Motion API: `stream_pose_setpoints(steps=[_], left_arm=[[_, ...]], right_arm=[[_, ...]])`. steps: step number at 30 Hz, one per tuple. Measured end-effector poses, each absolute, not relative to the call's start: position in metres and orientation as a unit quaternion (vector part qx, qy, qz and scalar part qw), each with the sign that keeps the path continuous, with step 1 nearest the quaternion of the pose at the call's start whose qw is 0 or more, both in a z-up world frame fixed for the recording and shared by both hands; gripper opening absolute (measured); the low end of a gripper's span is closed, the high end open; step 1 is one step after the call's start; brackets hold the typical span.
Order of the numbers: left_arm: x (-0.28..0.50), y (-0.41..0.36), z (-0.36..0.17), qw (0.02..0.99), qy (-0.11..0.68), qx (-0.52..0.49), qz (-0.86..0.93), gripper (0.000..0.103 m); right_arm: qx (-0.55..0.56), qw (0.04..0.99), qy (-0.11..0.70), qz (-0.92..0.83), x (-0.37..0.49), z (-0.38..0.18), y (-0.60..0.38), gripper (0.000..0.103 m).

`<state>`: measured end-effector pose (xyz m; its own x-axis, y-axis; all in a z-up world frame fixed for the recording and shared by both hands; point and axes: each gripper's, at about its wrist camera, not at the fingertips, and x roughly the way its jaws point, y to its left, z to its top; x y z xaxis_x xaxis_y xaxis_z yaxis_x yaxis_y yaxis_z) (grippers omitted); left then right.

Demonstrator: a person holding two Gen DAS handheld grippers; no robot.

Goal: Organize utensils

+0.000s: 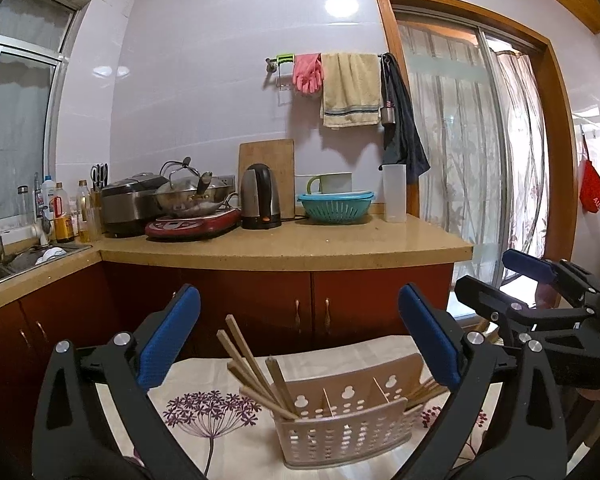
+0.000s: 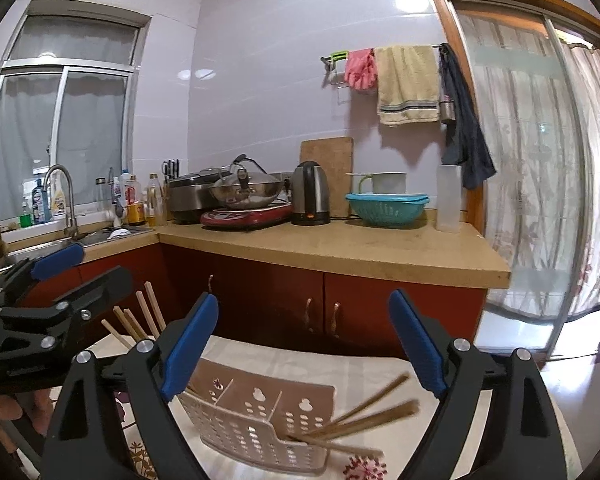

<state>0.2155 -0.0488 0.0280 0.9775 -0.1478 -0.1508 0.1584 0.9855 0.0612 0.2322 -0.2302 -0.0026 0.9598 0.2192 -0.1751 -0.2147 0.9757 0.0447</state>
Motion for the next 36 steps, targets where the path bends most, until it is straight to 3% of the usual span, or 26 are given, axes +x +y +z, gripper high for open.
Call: stream_pose_setpoints(steps=[19, 36], left_arm=[[0.083, -0.030, -0.016, 0.989, 0.147, 0.009, -0.031, 0.098], [-0.005, -0.031, 0.001, 0.992, 0.121, -0.003, -0.032, 0.098]], right_arm=[[0.011, 0.980, 0.184, 0.079, 0.119, -0.052, -0.231, 0.086], [0.017, 0.986, 0.148, 0.075, 0.040, -0.027, -0.227, 0.087]])
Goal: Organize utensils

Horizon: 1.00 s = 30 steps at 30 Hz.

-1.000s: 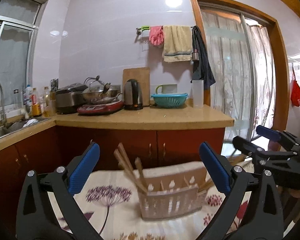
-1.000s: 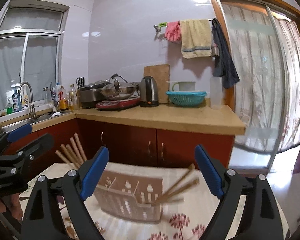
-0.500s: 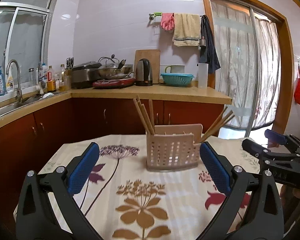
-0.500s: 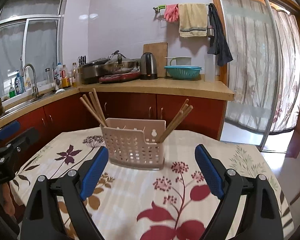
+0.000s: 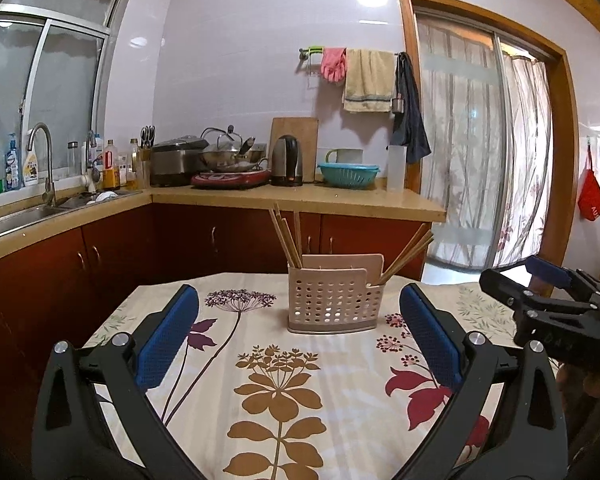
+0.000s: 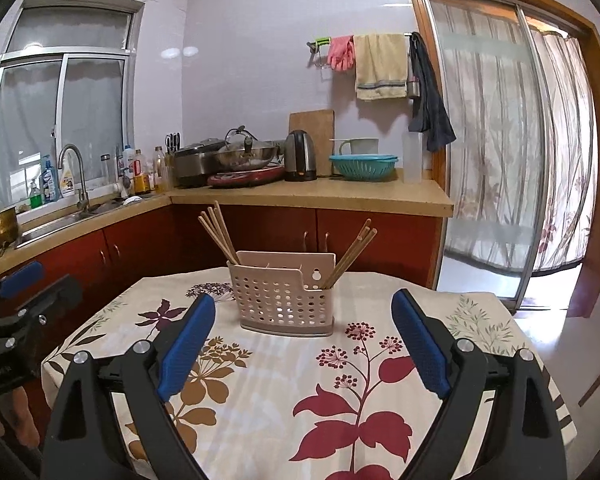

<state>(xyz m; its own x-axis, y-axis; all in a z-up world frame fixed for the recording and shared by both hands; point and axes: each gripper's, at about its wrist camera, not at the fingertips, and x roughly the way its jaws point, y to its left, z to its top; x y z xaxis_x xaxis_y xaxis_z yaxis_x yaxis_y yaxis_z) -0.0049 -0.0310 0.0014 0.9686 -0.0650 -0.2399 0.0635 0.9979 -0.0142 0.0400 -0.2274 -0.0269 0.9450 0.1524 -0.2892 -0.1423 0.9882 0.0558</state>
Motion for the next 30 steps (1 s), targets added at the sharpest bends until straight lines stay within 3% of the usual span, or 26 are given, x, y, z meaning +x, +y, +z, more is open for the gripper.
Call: stream_pose_setpoints(steps=[30], left_arm=[[-0.022, -0.035, 0.007, 0.994, 0.104, -0.004, -0.034, 0.099]], right_arm=[[0.020, 0.987, 0.137, 0.077, 0.030, -0.021, -0.230, 0.088]])
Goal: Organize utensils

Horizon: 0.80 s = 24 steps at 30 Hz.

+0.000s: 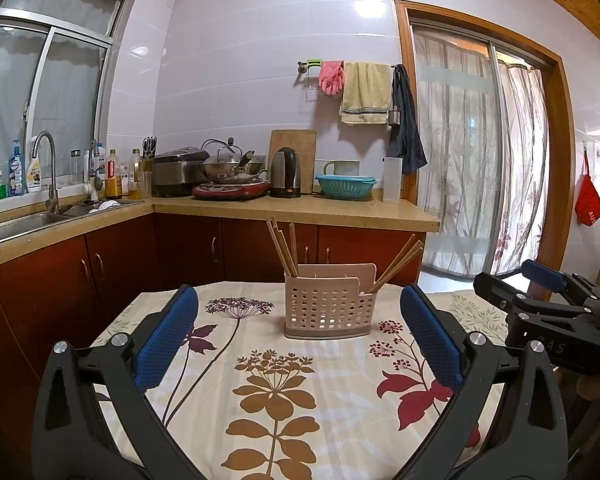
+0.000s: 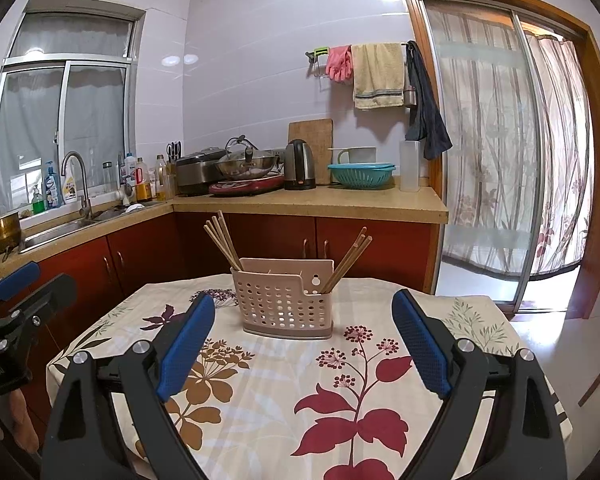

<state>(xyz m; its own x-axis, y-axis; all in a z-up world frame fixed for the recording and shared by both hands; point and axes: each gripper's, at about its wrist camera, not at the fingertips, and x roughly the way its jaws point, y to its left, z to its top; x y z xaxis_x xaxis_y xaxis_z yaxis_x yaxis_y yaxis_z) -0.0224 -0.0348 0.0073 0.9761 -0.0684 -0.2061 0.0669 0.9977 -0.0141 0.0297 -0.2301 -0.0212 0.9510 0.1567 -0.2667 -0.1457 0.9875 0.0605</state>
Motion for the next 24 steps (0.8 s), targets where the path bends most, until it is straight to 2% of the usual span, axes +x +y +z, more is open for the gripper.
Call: stream_pose_setpoints(steps=[24], left_arm=[[-0.0241, -0.0349, 0.0083, 0.994, 0.105, 0.002, -0.021, 0.099]], right_arm=[[0.021, 0.987, 0.140, 0.077, 0.0260, -0.0222, -0.2312, 0.088]])
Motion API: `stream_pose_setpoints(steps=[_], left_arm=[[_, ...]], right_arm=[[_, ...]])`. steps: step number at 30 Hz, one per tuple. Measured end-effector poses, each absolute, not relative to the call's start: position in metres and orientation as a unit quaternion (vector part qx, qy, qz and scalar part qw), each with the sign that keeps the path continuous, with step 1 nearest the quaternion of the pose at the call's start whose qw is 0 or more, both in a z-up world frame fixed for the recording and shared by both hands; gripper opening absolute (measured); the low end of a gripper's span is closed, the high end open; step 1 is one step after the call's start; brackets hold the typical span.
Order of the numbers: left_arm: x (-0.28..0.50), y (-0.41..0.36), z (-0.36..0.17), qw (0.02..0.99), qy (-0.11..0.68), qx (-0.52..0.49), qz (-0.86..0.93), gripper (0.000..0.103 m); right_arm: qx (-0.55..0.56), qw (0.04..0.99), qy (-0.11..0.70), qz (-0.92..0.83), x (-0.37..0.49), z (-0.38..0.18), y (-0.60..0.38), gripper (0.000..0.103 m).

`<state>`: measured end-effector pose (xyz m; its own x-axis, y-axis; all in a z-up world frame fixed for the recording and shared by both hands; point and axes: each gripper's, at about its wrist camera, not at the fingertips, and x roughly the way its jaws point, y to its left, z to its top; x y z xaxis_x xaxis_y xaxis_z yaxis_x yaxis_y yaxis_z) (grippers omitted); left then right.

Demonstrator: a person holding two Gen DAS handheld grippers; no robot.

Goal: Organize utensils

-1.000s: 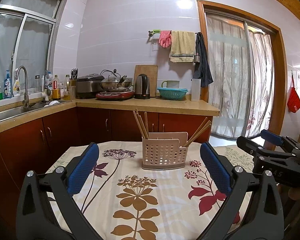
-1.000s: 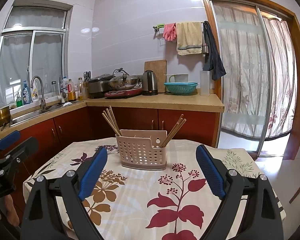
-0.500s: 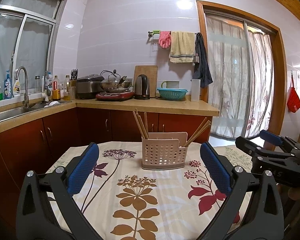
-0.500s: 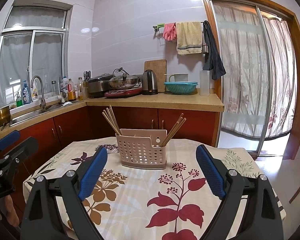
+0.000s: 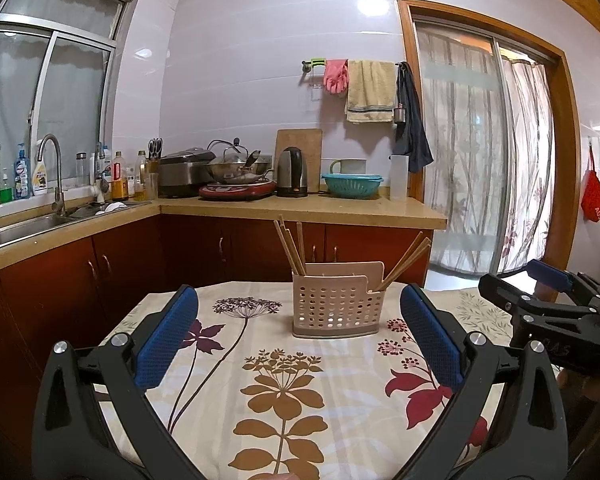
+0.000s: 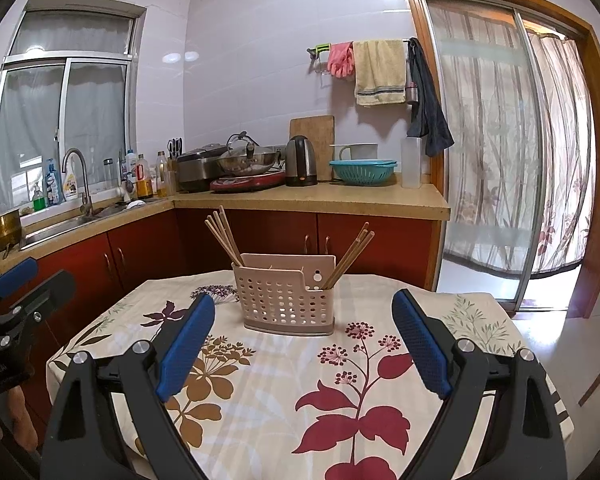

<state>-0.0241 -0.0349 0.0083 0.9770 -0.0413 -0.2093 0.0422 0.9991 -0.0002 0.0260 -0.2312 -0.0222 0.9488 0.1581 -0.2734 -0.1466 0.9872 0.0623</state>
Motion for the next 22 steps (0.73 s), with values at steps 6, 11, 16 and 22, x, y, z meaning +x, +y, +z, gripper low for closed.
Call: stream_pose_setpoints(steps=[6, 11, 16, 22], left_arm=[[-0.019, -0.033, 0.005, 0.994, 0.108, -0.005, -0.021, 0.099], [-0.013, -0.032, 0.001, 0.993, 0.111, -0.006, -0.024, 0.099], [-0.002, -0.032, -0.004, 0.993, 0.118, 0.004, -0.028, 0.099], [0.031, -0.022, -0.026, 0.986, 0.165, -0.004, -0.014, 0.099]], right_arm=[[0.020, 0.986, 0.147, 0.077, 0.028, -0.027, -0.230, 0.088], [0.020, 0.985, 0.155, 0.078, 0.034, -0.032, -0.229, 0.088], [0.020, 0.983, 0.164, 0.076, 0.041, -0.036, -0.230, 0.088], [0.020, 0.980, 0.186, 0.066, 0.057, -0.051, -0.234, 0.088]])
